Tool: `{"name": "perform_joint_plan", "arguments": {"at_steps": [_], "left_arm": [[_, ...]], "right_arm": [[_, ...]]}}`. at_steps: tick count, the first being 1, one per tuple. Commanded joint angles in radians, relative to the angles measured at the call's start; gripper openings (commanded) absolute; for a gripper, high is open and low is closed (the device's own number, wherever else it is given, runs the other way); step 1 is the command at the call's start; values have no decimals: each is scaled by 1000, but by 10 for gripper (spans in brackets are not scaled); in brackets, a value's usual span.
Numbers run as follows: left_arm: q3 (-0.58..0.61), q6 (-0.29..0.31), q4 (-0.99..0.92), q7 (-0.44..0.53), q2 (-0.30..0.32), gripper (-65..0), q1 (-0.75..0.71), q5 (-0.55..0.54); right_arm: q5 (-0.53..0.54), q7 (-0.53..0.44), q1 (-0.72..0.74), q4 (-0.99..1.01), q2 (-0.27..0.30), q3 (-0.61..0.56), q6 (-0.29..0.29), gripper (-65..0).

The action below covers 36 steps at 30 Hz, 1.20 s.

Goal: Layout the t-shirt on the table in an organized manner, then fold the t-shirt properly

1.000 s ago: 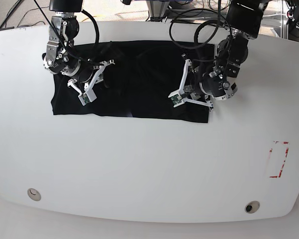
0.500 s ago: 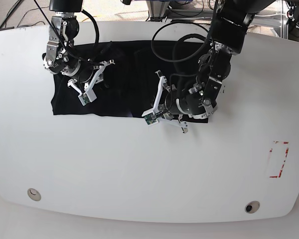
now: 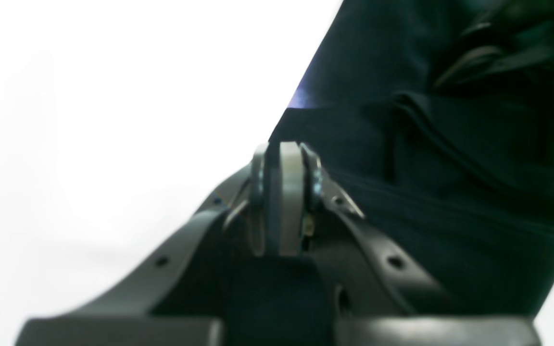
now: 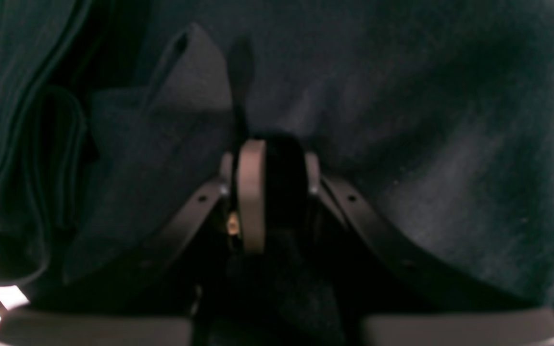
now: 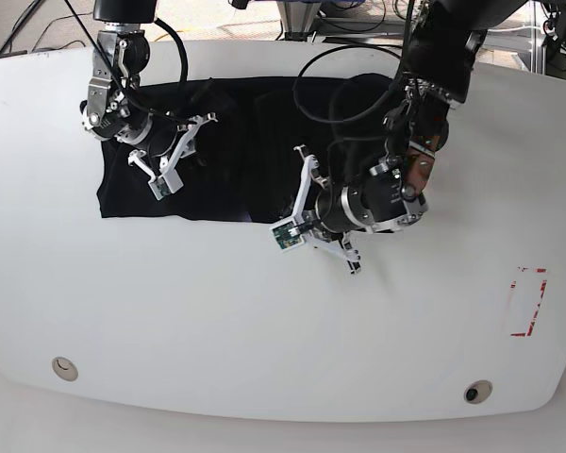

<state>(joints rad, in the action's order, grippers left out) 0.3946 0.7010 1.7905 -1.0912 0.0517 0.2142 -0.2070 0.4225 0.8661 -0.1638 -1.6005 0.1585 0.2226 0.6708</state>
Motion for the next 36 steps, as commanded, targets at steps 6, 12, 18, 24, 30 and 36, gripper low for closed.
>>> {"name": "perform_joint_plan", "arguments": {"at_steps": [6, 12, 18, 24, 30, 36], "left_arm": [[-150, -3, 76, 0, 83, -632, -128, 4], [-257, -3, 73, 102, 84, -629, -226, 5], [-234, -3, 38, 178, 79, -628, -249, 5], [-178, -3, -85, 178, 15, -628, -166, 7], [-112, -3, -294, 247, -49, -631, -62, 5], [-47, -10, -439, 388, -66, -629, -25, 5]], "right_arm": [[-12, 14, 8, -5, 6, 2, 0, -549], [-12, 14, 8, -8, 6, 2, 0, -549], [-11, 14, 7, -7, 5, 2, -1, -549], [-9, 14, 5, -8, 5, 2, -1, -549], [-9, 14, 5, -10, 5, 2, -1, -549], [-7, 14, 5, -11, 5, 2, -3, -549]]}}
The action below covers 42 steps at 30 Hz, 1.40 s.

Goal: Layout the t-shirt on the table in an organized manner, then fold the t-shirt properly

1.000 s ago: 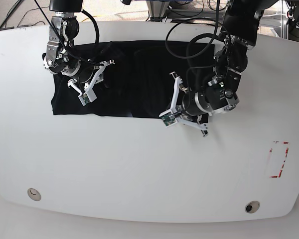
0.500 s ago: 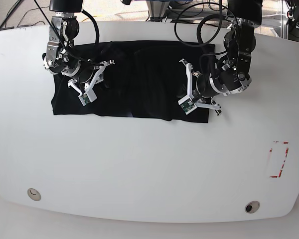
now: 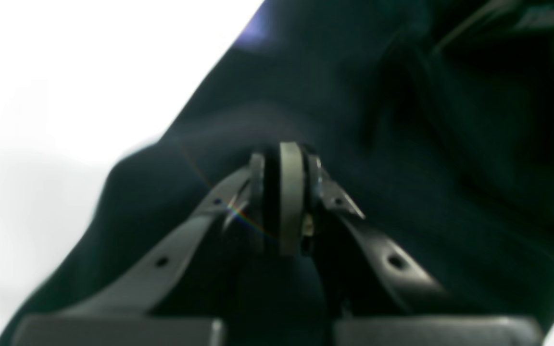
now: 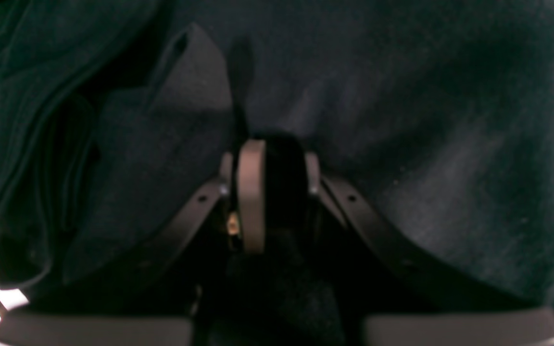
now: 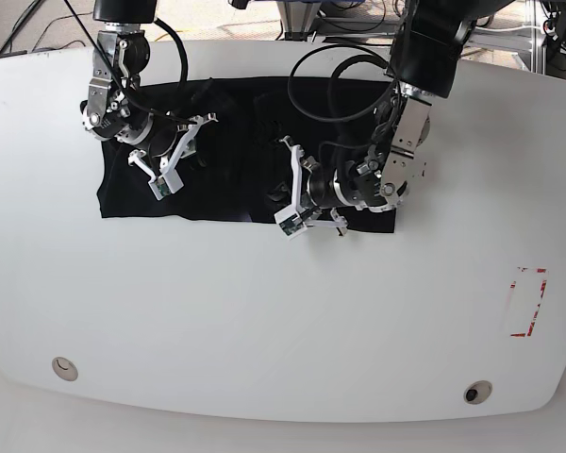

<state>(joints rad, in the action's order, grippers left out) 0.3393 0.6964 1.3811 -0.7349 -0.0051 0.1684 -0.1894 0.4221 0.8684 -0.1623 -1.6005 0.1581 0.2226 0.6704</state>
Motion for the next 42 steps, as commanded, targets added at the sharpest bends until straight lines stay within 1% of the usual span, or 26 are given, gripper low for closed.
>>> {"name": "perform_joint_plan", "arguments": {"at_steps": [1, 3, 6, 9, 12, 15, 19, 23, 26, 29, 31, 36, 42], "left_arm": [[13, -24, -52, 42, -11, -629, 33, -12], [19, -39, -64, 41, -11, -631, 47, -12], [17, -36, -39, 31, -9, -632, 46, -19], [1, -36, 83, -7, -2, -632, 30, -28], [-39, -36, 254, -51, 40, -632, -2, -52], [-72, -36, 355, -79, 63, -632, -23, -74], [-136, -36, 439, -117, 92, -632, -56, -80], [-197, -36, 453, -133, 127, -632, -105, -81], [-228, -36, 453, -133, 178, -632, -146, -83], [-243, -30, 458, -133, 215, -632, -191, -84], [-256, 2, 456, -133, 239, -632, -224, -84], [-282, 2, 450, -133, 245, -632, -272, -78], [-289, 2, 429, -133, 245, -632, -295, -77]], "right_arm": [[-6, 12, 4, -11, 5, 2, -2, -549], [-6, 12, 4, -11, 5, 2, -2, -549], [-6, 12, 4, -11, 5, 4, -2, -549], [-6, 12, 4, -11, 5, 5, -2, -549], [-6, 12, 4, -11, 5, 5, -2, -549], [-6, 12, 4, -11, 5, 4, -2, -549], [-6, 12, 4, -11, 4, 2, -2, -549], [-6, 12, 4, -11, 4, 5, -2, -549], [-6, 12, 5, -11, 4, 5, -2, -549], [-6, 12, 5, -11, 4, 5, -2, -549], [-6, 12, 5, -11, 4, 5, -2, -549], [-6, 12, 5, -11, 4, 5, -2, -549], [-6, 12, 4, -11, 4, 5, -2, -549]]}}
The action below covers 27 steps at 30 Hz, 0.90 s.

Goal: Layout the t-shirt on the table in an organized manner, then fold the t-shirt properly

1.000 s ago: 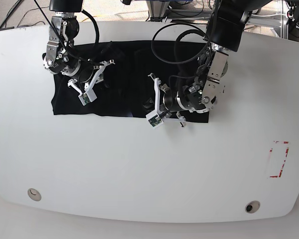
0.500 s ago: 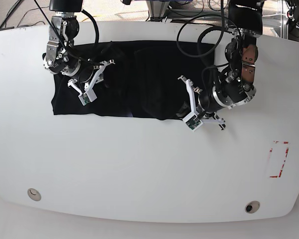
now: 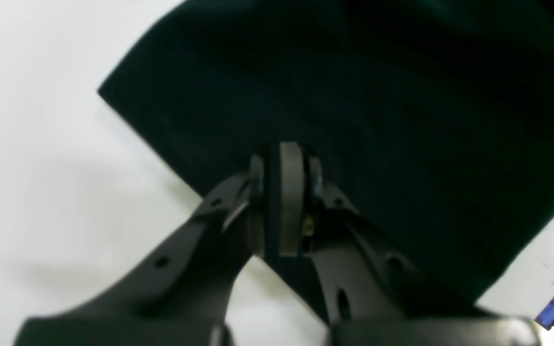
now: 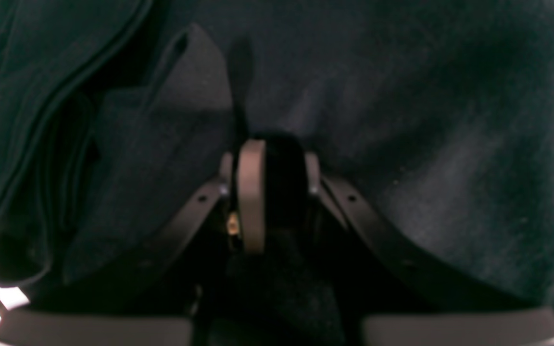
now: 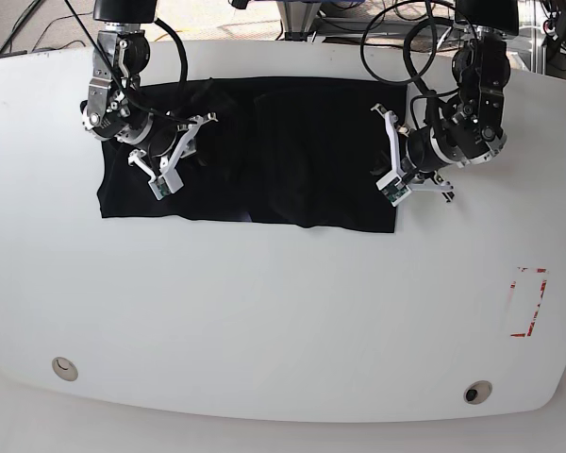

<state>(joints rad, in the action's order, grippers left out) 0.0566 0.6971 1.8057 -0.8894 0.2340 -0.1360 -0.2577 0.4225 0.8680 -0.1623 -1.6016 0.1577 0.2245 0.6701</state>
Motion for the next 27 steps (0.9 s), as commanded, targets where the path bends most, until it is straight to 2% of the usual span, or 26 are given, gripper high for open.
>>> {"name": "perform_joint_plan", "arguments": {"at_steps": [1, 15, 20, 27], "left_arm": [[-7, 1, -1, 22, 6, -632, 9, -7], [-19, 1, -65, 25, 9, -632, -27, -4], [-25, 1, -148, 26, 5, -632, -24, 45], [-27, 1, -218, 95, 5, -633, -26, 65]], "right_arm": [[-6, 12, 4, -10, 4, 3, -2, -549], [-6, 12, 4, -9, 4, 2, -2, -549], [-6, 12, 4, -9, 4, 3, -2, -549], [-6, 12, 4, -13, 4, 3, -2, -549]]}}
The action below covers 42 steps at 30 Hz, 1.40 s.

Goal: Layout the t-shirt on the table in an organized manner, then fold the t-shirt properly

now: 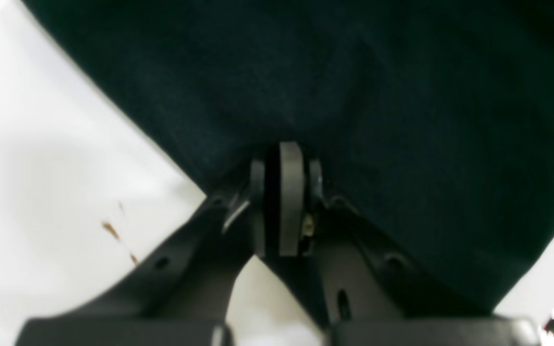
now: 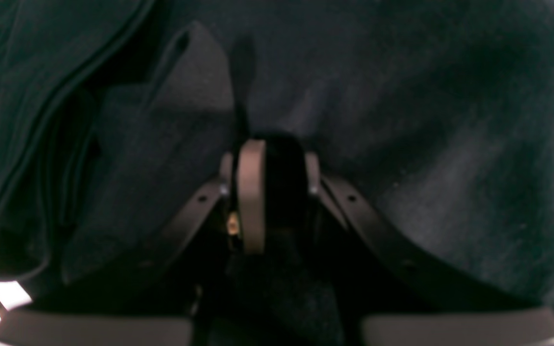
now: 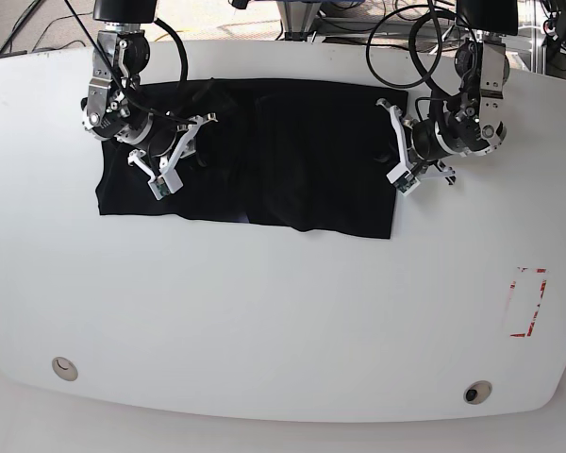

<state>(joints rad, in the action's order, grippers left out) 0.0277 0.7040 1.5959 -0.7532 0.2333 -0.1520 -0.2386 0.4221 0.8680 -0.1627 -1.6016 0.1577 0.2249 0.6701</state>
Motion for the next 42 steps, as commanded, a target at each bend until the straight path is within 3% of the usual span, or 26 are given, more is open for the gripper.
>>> {"name": "perform_joint_plan", "arguments": {"at_steps": [1, 7, 12, 15, 26, 29, 36, 42], "left_arm": [[2, -6, -9, -39, 5, -633, -11, 48], [2, -6, -9, -39, 7, -633, -14, 49], [1, -6, -9, -39, 8, -633, -16, 49], [1, -6, -9, -39, 8, -633, -16, 51], [1, -6, -10, -39, 21, -633, -27, 51], [1, -6, -10, -38, 27, -633, -28, 51], [1, -6, -10, -38, 28, -633, -30, 51], [1, -6, -9, -38, 28, -633, -30, 51]], "right_arm": [[-6, 12, 5, -21, 6, 3, -2, -549], [-4, 36, 4, -128, 6, 5, -3, -544], [-4, 159, 22, -296, 1, 21, -3, -539], [-4, 218, 48, -369, -34, 54, -3, -501], [16, 411, 167, -401, -62, 353, 9, -103], [102, 452, 185, -374, -42, 439, 20, -5], [350, 478, 180, -193, 66, 571, 12, 0], [456, 478, 180, 20, 138, 646, 12, 0]]}}
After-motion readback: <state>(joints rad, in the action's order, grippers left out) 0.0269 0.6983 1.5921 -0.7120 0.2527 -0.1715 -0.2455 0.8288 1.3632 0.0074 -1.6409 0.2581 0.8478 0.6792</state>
